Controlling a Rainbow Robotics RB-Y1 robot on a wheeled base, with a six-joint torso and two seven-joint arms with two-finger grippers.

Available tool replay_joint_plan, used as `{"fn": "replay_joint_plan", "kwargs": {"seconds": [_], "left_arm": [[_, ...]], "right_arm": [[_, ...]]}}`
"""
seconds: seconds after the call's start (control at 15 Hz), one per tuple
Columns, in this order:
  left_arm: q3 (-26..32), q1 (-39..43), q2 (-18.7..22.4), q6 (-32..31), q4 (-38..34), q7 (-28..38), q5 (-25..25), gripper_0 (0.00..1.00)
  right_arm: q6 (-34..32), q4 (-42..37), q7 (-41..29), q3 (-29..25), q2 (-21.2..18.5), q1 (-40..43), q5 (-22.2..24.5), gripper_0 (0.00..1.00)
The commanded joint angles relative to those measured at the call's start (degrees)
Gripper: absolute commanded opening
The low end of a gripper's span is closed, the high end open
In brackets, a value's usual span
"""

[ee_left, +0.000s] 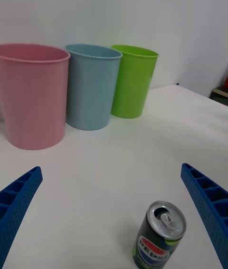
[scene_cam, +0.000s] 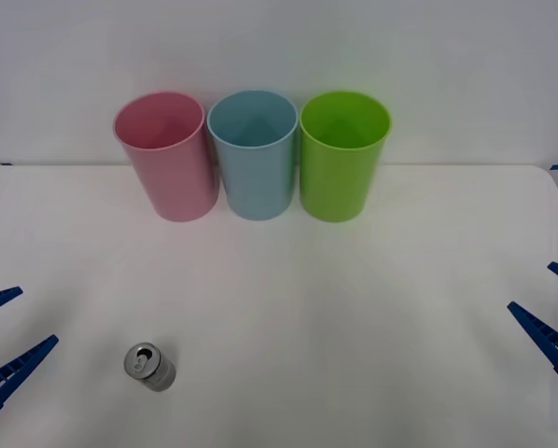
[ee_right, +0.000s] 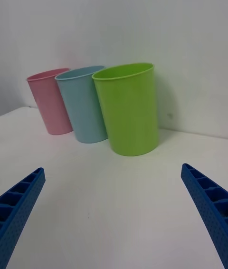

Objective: Grasp the object on the table and drop it into the matching bin: aluminum can to the light blue bin, PET bottle to the pink bin.

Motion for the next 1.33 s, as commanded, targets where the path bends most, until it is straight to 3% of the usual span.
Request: {"fn": "replay_joint_plan", "kwargs": {"seconds": [0.07,0.2,0.6,0.87,1.33], "left_arm": [[0.17,-0.36,2.28,-3.81,3.93,-1.50,0.38,1.00],[0.17,-0.89,3.68,-6.71,7.62,-4.75,0.82,1.00],[-3.17,-0.53,8.60,-7.15,12.02,-14.07,1.00,1.00],[-6.69,-1.32,8.96,-7.06,14.39,-20.66,-1.20,1.00],[-11.70,-1.50,8.16,-6.97,17.02,-24.70,-1.38,1.00]], "right_arm": [[0.00,0.00,-0.01,0.00,0.00,0.00,0.00,1.00],[0.00,0.00,-0.01,0.00,0.00,0.00,0.00,1.00],[0.00,0.00,-0.01,0.00,0.00,0.00,0.00,1.00],[0.00,0.00,-0.01,0.00,0.00,0.00,0.00,1.00],[0.00,0.00,-0.01,0.00,0.00,0.00,0.00,1.00]]}}
